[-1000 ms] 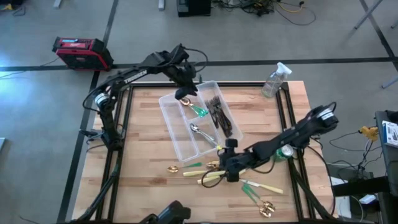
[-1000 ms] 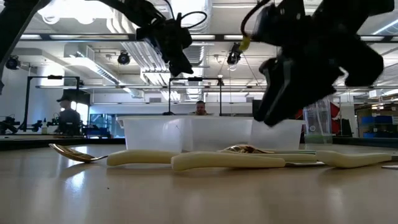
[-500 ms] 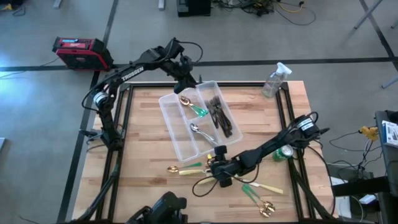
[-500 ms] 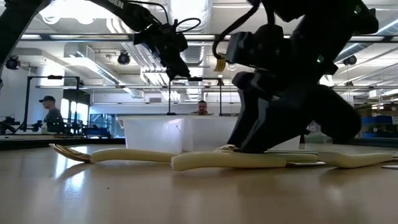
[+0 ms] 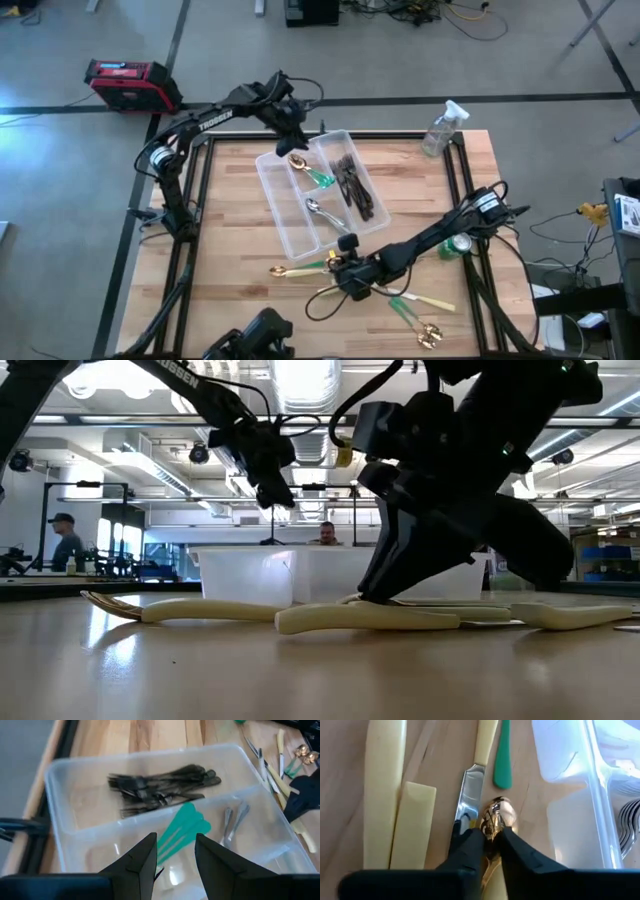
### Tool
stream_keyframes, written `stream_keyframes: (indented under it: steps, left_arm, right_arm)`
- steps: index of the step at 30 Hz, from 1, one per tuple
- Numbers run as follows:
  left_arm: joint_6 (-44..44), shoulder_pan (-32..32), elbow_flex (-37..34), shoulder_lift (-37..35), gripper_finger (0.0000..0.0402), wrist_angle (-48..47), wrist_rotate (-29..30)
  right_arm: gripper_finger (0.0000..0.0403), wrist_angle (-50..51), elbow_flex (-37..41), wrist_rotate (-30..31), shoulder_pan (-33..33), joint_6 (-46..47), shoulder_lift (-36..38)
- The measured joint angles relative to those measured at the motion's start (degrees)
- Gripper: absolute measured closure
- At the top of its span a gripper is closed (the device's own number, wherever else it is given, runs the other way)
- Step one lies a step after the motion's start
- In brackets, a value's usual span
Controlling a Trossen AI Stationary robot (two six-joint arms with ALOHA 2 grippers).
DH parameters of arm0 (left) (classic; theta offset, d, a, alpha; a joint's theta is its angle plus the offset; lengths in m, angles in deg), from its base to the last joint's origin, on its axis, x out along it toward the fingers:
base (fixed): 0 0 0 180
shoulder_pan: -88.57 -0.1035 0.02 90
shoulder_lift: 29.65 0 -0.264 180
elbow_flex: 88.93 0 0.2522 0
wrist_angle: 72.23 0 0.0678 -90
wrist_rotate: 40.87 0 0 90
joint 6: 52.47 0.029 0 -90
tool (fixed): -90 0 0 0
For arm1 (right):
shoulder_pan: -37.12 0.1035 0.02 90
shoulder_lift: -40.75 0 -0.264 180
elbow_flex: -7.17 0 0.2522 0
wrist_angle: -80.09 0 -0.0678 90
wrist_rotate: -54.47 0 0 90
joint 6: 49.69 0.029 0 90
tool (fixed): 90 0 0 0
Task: Sort silverware
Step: Put the gold spoon into the transparent silverware tray
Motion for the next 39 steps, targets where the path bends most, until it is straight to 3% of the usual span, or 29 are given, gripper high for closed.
stream_keyframes:
  steps: [3, 5, 14, 19, 28, 33, 39]
  left_arm:
    - [0.12, 0.02, -1.79, -0.40, 0.0283, -0.01, -0.61]
    - [0.13, 0.02, -2.70, -1.11, 0.0283, 0.05, -0.62]
    - [0.20, 0.63, -6.19, -9.68, 0.0284, 0.53, -2.31]
    - [-0.84, 2.58, -10.48, -18.19, 0.0284, 5.80, -3.36]
    - [-8.78, 10.79, -27.67, -34.29, 0.0284, 26.57, -3.36]
    - [-14.17, 15.23, -37.89, -40.34, 0.0284, 39.68, -3.14]
    - [-20.95, 18.30, -48.61, -43.36, 0.0284, 54.79, -0.87]
  right_arm:
    - [0.0399, 0.48, 0.00, -0.24, 0.51, -0.90, -0.03]
    - [0.0391, 0.89, 0.10, -0.46, 0.84, -2.45, -0.07]
    - [0.0272, 1.48, 0.10, 2.78, 0.86, -5.55, 0.11]
    - [0.0243, 1.39, 0.10, 3.00, 0.28, -8.20, 0.19]
    - [0.0259, 1.97, -0.82, 1.83, -2.91, -9.15, 0.30]
    - [0.0267, 3.12, -0.97, -7.05, -6.32, -11.23, 0.11]
    - [0.0276, 3.30, -1.14, -10.89, -9.25, -12.70, -0.70]
